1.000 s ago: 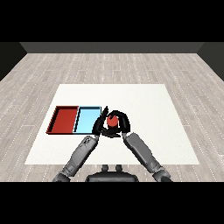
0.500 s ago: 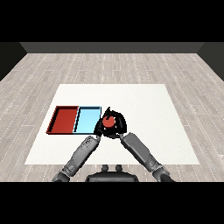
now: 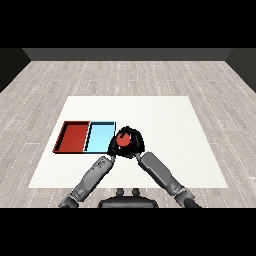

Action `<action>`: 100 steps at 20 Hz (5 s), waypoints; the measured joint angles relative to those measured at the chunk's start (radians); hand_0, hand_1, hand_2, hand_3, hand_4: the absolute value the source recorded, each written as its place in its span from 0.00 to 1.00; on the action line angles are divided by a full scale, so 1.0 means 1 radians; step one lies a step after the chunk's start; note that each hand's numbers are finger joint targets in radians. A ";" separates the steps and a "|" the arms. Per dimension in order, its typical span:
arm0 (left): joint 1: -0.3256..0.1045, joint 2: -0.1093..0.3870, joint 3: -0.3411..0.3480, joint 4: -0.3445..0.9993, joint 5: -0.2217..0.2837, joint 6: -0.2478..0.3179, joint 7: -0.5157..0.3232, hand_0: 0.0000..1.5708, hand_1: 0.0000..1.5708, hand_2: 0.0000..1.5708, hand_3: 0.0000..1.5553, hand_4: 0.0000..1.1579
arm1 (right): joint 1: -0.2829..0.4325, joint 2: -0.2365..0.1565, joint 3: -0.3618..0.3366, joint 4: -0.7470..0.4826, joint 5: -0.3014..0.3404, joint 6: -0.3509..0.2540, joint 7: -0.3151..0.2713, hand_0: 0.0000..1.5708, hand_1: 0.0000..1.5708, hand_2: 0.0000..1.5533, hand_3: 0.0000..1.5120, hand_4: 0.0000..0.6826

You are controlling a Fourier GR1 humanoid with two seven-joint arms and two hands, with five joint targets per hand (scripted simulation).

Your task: Pick the red can and put it in the red box

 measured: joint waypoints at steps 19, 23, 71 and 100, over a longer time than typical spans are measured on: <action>-0.044 0.005 -0.033 0.004 0.017 0.123 0.017 1.00 1.00 0.98 0.94 0.89 | 0.016 -0.001 -0.020 -0.052 0.018 0.012 0.002 0.89 0.89 0.91 0.91 0.69; -0.047 0.000 -0.045 0.001 0.035 0.142 0.017 1.00 1.00 1.00 0.96 0.98 | 0.029 0.000 -0.042 -0.070 0.006 0.070 0.009 0.00 0.00 0.00 0.00 0.00; -0.019 0.314 0.310 -0.105 -0.164 -0.008 0.201 0.92 0.92 0.93 0.90 0.96 | 0.451 -0.184 -0.528 -0.254 0.079 0.344 -0.019 0.00 0.00 0.00 0.00 0.00; -0.336 0.423 0.587 1.142 -0.263 -0.032 0.064 0.15 0.15 0.29 0.00 0.59 | 0.470 -0.177 -0.548 -0.207 0.134 0.388 -0.145 0.00 0.00 0.00 0.00 0.00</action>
